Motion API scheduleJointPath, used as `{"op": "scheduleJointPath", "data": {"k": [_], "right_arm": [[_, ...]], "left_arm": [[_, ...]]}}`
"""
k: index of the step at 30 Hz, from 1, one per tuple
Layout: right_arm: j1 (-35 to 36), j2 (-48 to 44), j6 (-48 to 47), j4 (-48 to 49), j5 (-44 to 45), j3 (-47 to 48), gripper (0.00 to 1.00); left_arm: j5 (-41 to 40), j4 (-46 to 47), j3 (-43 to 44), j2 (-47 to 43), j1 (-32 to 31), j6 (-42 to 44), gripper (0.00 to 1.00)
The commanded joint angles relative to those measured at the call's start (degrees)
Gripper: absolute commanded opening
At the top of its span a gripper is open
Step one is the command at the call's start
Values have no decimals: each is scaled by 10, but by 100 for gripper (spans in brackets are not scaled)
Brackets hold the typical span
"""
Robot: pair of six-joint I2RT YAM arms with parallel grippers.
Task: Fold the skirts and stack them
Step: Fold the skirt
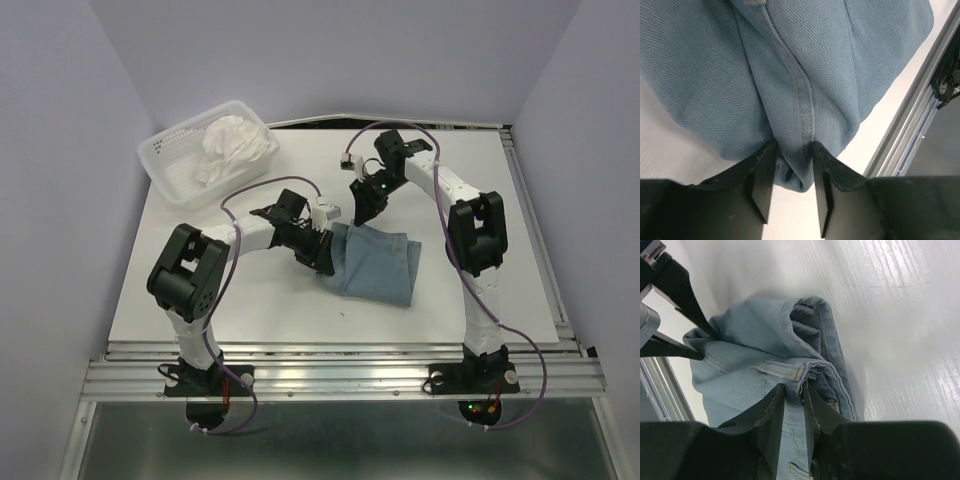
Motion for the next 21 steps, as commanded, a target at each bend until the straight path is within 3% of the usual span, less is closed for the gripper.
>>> {"op": "scheduleJointPath", "data": {"k": [1, 2, 5, 6, 8, 21], "right_arm": [[6, -9, -3, -3, -9, 2, 26], [6, -9, -3, -2, -8, 2, 24], [6, -10, -2, -2, -8, 3, 17], [6, -12, -3, 0, -8, 0, 6], [6, -15, 0, 5, 3, -6, 1], [0, -49, 50, 92, 46, -48, 1]], "left_arm": [[14, -1, -2, -3, -2, 4, 40], [18, -1, -4, -5, -2, 6, 38], [27, 6, -14, -18, -1, 5, 14], [29, 13, -19, -23, 0, 1, 0], [28, 26, -37, -46, 3, -8, 0], [-66, 83, -109, -100, 54, -96, 0]]}}
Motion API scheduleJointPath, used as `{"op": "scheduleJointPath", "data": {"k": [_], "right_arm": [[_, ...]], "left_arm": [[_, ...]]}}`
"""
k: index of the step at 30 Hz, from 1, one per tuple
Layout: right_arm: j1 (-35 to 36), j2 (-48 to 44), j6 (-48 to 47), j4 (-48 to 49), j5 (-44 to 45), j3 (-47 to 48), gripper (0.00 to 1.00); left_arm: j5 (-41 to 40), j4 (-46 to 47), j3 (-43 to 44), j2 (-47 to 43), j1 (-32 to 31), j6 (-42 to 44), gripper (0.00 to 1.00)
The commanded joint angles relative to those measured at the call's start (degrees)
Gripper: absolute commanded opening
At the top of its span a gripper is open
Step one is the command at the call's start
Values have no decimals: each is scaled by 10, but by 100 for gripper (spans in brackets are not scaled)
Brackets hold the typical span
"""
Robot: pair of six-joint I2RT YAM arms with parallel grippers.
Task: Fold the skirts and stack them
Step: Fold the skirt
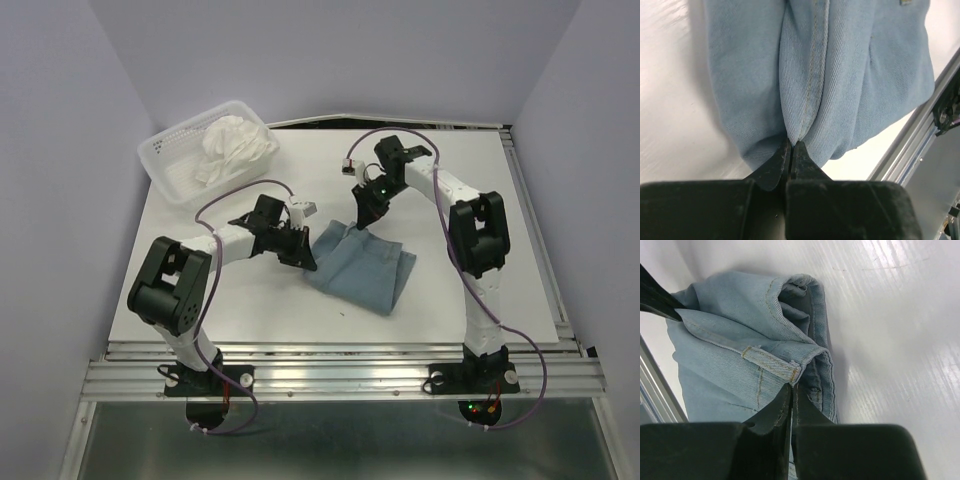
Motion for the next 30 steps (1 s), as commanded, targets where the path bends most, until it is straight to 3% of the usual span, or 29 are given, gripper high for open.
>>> {"op": "scheduleJointPath", "data": {"k": [1, 5, 7, 8, 9, 12, 13, 17, 21, 23, 26, 27, 30], "right_arm": [[0, -34, 31, 59, 13, 9, 1], [0, -20, 53, 60, 20, 35, 8], [0, -16, 62, 50, 33, 55, 59], [0, -22, 70, 47, 53, 58, 75], [0, -30, 77, 50, 66, 57, 95], [-5, -84, 99, 58, 88, 39, 97], [-5, -99, 110, 61, 93, 26, 96], [-10, -171, 180, 72, 71, -36, 89], [-10, -223, 271, 103, -25, -150, 82], [-10, -245, 315, 150, -78, -239, 81], [-10, -265, 348, 203, -115, -320, 77], [-10, -275, 365, 233, -128, -362, 76], [-10, -288, 383, 274, -131, -409, 76]], "left_arm": [[-34, 27, -27, -34, 4, -29, 0], [-55, 38, -33, -42, 4, -44, 0], [-53, 40, -32, -41, 4, -49, 0], [-47, 40, -26, -37, 4, -49, 10], [-40, 39, -21, -39, 4, -46, 38], [-72, 20, -1, -77, 5, -29, 60], [-87, 20, 1, -112, 6, -28, 62], [-120, 33, 20, -177, 9, -9, 62], [-39, 23, 52, -164, -1, 6, 62], [14, 20, 72, -126, -18, 3, 54], [111, 56, 73, -72, -42, -53, 49], [148, 108, 67, -59, -51, -76, 45], [169, 174, 59, 2, -59, -158, 45]]}}
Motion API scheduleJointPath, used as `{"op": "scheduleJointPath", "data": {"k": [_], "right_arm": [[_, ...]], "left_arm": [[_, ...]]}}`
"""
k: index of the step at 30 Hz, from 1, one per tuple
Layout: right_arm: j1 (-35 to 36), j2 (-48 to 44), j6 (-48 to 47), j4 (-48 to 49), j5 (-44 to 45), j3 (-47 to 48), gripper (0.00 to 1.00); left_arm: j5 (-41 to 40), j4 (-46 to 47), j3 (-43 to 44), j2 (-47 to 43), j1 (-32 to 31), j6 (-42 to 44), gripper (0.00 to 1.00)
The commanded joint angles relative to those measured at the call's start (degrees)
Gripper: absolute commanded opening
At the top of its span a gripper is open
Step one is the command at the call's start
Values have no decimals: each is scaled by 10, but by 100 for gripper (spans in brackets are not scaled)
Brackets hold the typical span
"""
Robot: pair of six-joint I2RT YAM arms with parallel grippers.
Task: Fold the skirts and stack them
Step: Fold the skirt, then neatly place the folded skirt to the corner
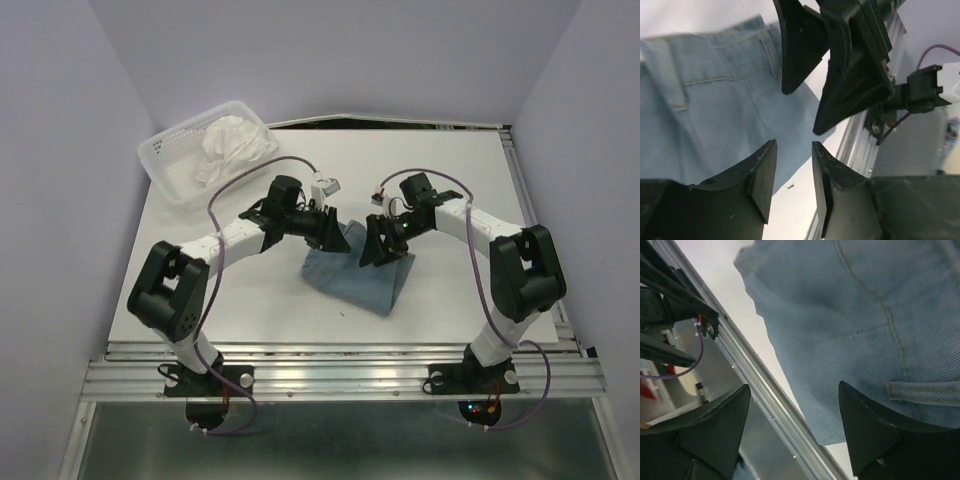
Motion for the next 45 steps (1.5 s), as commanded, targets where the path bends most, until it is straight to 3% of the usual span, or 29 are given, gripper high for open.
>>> {"op": "scheduleJointPath", "data": {"k": [1, 4, 8, 12, 17, 20, 21, 23, 24, 25, 26, 29, 35, 45], "right_arm": [[0, -14, 58, 97, -54, -52, 76], [0, 14, 56, 92, -46, -70, 74], [-16, 48, 3, 59, 60, -74, 73], [-56, 87, -72, 28, 123, -40, 71], [-84, 132, -152, 16, 256, 48, 67], [-90, 129, -192, 7, 312, 119, 67], [-90, 125, -210, 5, 323, 133, 69], [-90, 119, -213, 3, 369, 178, 71], [-90, 113, -214, -11, 380, 194, 74], [-90, 106, -208, -14, 399, 215, 77], [-90, 97, -181, -18, 400, 220, 82], [-90, 45, -137, -18, 376, 204, 86], [-34, -40, -91, 55, 386, 108, 87], [48, 30, 41, 34, 496, 91, 88]], "left_arm": [[95, 122, -13, 68, -12, -106, 44], [83, 157, -1, 142, -2, -149, 44], [43, 163, 26, 219, 31, -177, 43], [31, 143, 67, 229, 48, -150, 49], [34, 82, 138, 152, 35, -69, 60], [-34, -19, 163, 72, 33, 0, 70], [-88, -36, 167, 52, 33, 14, 85], [-146, -72, 170, -2, 33, 44, 87], [-208, -95, 168, -22, 33, 53, 92], [-247, -98, 156, -58, 33, 54, 99], [-315, -103, 149, -74, 33, 51, 98], [-361, -122, 142, -107, 40, 59, 98], [-344, -139, 120, -134, 59, 52, 98], [-364, -151, 123, -130, 65, 50, 99]]}}
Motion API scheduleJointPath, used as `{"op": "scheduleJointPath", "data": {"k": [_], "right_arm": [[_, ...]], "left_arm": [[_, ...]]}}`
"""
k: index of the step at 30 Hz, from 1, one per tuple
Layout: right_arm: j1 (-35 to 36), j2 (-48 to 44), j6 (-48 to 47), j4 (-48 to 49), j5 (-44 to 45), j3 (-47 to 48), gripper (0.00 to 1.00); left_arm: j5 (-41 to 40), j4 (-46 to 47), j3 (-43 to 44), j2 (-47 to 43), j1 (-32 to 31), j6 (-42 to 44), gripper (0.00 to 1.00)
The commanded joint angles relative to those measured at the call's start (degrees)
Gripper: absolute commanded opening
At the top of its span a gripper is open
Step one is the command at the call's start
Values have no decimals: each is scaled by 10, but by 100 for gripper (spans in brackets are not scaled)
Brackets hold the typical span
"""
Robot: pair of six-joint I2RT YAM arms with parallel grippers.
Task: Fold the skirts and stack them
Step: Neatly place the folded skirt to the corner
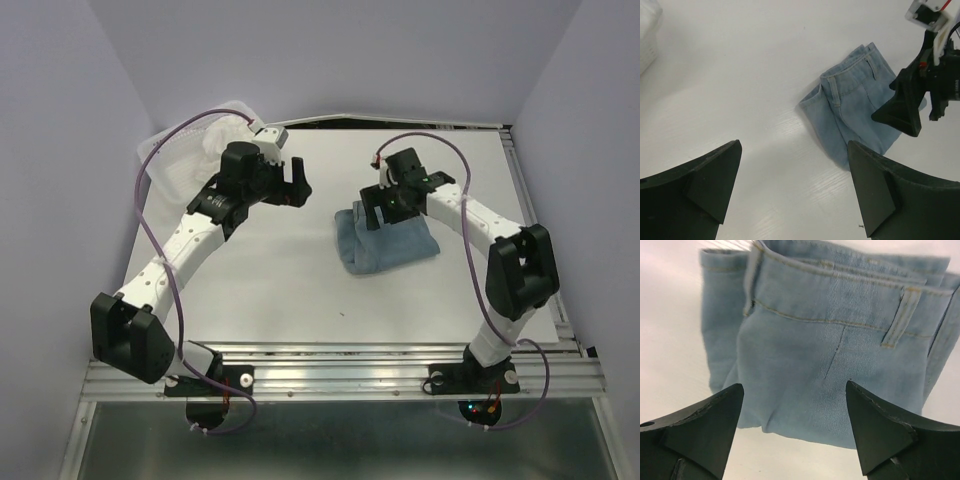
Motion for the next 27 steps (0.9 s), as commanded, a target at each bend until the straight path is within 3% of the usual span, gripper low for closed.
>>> {"op": "scheduleJointPath", "data": {"k": [1, 8, 12, 15, 21, 27], "right_arm": [[24, 50, 65, -3, 85, -15, 88], [28, 144, 107, 53, 169, -66, 82], [-46, 217, 148, 56, 155, 31, 79], [-104, 280, 124, 45, 152, 111, 79], [-207, 390, -2, 41, 111, 303, 83], [-243, 480, -90, 39, 119, 439, 88]], "left_arm": [[-14, 5, 8, -6, 7, 7, 98], [-9, 9, 6, 5, 16, -1, 98], [-13, -1, 19, 18, 23, -1, 98], [6, -15, 32, 33, 38, 5, 98], [27, -23, 51, 57, 66, 15, 98], [48, -29, 59, 78, 83, 18, 98]]}}
